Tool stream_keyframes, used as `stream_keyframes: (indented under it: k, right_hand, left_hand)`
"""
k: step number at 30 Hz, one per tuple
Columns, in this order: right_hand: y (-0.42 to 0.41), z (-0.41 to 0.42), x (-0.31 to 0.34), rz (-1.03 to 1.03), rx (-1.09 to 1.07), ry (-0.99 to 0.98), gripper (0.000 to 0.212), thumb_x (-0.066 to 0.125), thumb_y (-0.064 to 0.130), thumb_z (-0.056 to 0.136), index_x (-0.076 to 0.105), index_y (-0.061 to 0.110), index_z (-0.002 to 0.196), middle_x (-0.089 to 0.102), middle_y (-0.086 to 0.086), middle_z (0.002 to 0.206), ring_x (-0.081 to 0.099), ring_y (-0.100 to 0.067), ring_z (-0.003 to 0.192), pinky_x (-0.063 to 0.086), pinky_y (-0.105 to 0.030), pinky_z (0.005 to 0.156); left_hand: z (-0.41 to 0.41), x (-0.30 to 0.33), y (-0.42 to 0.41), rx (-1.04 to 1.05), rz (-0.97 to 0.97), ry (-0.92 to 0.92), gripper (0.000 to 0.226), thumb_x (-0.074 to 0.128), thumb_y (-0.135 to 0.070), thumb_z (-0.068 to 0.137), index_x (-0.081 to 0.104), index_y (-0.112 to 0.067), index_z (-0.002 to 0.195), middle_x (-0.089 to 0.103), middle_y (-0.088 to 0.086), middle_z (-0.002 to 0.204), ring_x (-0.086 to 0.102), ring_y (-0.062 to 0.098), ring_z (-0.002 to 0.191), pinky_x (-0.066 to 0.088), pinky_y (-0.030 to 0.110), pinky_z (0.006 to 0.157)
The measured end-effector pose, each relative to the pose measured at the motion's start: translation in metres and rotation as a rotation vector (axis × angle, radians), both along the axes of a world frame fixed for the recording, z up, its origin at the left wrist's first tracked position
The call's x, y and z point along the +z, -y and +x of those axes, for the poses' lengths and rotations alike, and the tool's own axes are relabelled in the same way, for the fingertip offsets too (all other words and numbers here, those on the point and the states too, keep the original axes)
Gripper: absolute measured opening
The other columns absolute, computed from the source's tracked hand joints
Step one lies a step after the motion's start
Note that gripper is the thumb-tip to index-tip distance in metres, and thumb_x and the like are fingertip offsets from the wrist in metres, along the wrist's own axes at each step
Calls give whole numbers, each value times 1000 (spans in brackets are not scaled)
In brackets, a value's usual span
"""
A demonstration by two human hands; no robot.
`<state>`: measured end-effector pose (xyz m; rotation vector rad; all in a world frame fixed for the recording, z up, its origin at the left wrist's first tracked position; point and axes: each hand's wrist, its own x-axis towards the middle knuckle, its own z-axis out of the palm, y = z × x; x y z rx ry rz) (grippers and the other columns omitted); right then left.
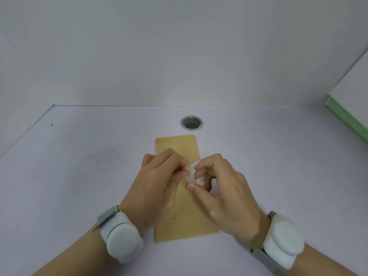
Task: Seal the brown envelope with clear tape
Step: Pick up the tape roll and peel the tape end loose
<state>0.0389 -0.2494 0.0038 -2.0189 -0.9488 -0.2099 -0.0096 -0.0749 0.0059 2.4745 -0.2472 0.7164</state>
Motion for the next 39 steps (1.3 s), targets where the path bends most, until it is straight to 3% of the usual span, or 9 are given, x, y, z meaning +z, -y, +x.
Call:
stream_keyframes:
  k: [4, 7, 10, 15, 19, 22, 30, 35, 39]
  right_hand:
    - [-1, -2, -1, 14, 32, -6, 37, 73, 23, 87, 42, 37, 102, 61, 11, 79, 59, -17, 73, 51, -36, 69]
    - [-2, -2, 0, 23, 23, 30, 38, 75, 22, 85, 44, 34, 103, 60, 13, 81, 57, -9, 68, 47, -27, 75]
    - [-2, -2, 1, 41, -4, 12, 37, 75, 24, 83, 44, 31, 102, 60, 14, 88, 56, -9, 68, 44, -23, 77]
    - [-2, -3, 0, 65, -27, -70, 37, 72, 29, 85, 41, 40, 102, 66, 13, 90, 60, -14, 71, 51, -39, 75]
    - [-1, -1, -2, 95, -47, -99, 40, 72, 30, 85, 40, 43, 105, 66, 16, 95, 63, -16, 75, 51, -37, 75]
    - [1, 0, -4, 114, -68, -104, 40, 73, 30, 85, 41, 43, 104, 66, 15, 96, 63, -16, 75, 51, -37, 73]
    - [-1, 0, -4, 111, -62, -72, 33, 70, 34, 85, 41, 44, 99, 65, 16, 95, 63, -17, 74, 52, -40, 71]
    - [0, 0, -4, 96, -66, -58, 29, 66, 39, 85, 41, 41, 99, 65, 17, 92, 63, -17, 74, 53, -40, 71]
    - [-1, -1, -2, 67, -56, -2, 36, 72, 26, 86, 44, 39, 103, 62, 17, 91, 61, -12, 68, 52, -37, 73]
  left_hand:
    - [-1, -1, 3, -3, 83, -51, 13, 38, -7, 90, 45, -16, 83, 38, -14, 85, 32, 10, 67, 28, 24, 71]
    - [-3, -1, 1, -14, 71, -61, 12, 36, -7, 87, 43, -16, 83, 37, -13, 86, 32, 12, 68, 26, 23, 71]
    - [-3, -1, 1, -13, 46, -66, 12, 35, -9, 89, 43, -15, 83, 39, -12, 87, 37, 17, 68, 27, 22, 71]
    - [-2, -3, 1, -29, -1, -28, 12, 39, -9, 92, 43, -18, 85, 43, -10, 87, 43, 18, 70, 31, 22, 73]
    - [-3, -1, -1, 42, -236, 13, 4, 52, -26, 95, 54, -30, 95, 61, -16, 91, 62, 12, 84, 49, 32, 78]
    - [-3, 2, -1, 38, -259, 44, 26, 63, -35, 89, 66, -36, 114, 70, -18, 100, 69, 5, 87, 51, 32, 84]
    - [-1, -1, -2, 63, -280, 189, 13, 80, -35, 78, 81, -26, 88, 75, -15, 87, 69, 5, 83, 55, 31, 73]
    - [-2, 1, -2, 51, -304, 152, 6, 79, -31, 80, 81, -25, 80, 74, -17, 81, 70, 7, 78, 53, 31, 74]
    - [-2, 3, 0, 48, -263, 81, 9, 71, -28, 85, 73, -24, 77, 66, -16, 76, 64, 7, 75, 45, 25, 79]
